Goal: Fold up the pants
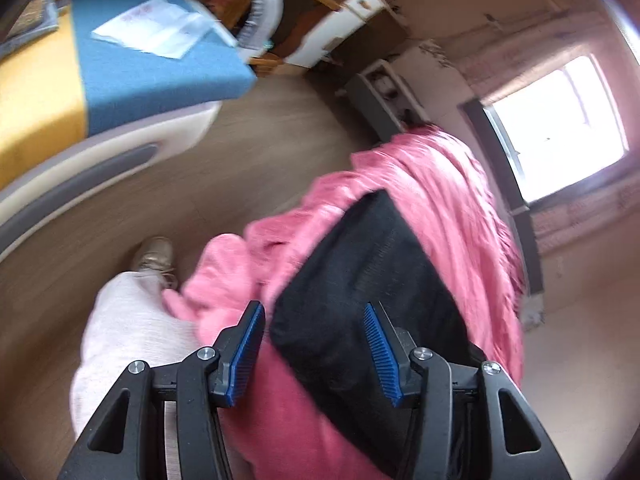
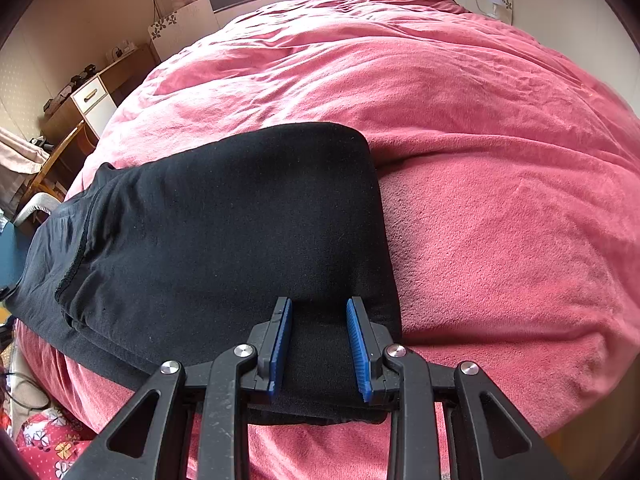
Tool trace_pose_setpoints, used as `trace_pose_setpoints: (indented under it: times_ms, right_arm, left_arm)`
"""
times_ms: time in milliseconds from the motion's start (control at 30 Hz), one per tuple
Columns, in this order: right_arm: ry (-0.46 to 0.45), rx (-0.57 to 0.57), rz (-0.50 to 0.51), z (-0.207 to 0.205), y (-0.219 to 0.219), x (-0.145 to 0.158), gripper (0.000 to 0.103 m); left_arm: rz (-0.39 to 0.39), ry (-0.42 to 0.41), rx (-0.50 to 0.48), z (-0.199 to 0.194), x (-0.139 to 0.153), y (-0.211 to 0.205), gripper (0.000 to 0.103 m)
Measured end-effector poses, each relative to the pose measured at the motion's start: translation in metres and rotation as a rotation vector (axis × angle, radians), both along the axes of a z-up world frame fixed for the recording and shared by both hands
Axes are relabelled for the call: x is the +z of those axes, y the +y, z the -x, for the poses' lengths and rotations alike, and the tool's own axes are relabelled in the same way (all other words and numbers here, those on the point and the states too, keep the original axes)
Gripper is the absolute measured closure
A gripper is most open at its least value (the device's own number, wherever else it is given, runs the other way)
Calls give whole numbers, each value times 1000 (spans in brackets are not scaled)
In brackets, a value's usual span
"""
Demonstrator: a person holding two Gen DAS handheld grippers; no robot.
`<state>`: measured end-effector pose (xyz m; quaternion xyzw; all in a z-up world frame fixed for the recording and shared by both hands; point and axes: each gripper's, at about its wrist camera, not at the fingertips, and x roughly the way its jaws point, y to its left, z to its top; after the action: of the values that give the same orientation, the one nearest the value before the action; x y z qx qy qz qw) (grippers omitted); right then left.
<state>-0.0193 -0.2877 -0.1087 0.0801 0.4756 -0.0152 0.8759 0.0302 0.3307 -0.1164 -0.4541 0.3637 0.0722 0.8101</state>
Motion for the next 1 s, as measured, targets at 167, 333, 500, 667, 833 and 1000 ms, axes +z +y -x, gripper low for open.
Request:
trace_pose_setpoints:
  times_ms: [167, 333, 500, 667, 833, 1000]
  right_arm:
    - [0, 1, 0, 0, 0, 0, 74]
    - [0, -1, -1, 0, 0, 0, 74]
    - [-10, -3, -26, 0, 0, 2, 65]
    - [-39, -8, -32, 2, 1, 8, 59]
    - [-21, -16, -6, -1, 1, 9, 60]
    - [-21, -50, -29, 1, -8, 13, 59]
  left_arm:
    - [-67, -10, -30, -7, 7, -10, 83]
    - [-120, -57, -26, -3, 24, -19, 87]
    - [-157, -209, -96, -6, 72, -47, 88]
    - [-182, -338, -202, -8, 117, -84, 88]
    - [-211, -447, -315, -13, 155, -128, 88]
    - [-266, -550, -471, -14, 186, -185, 88]
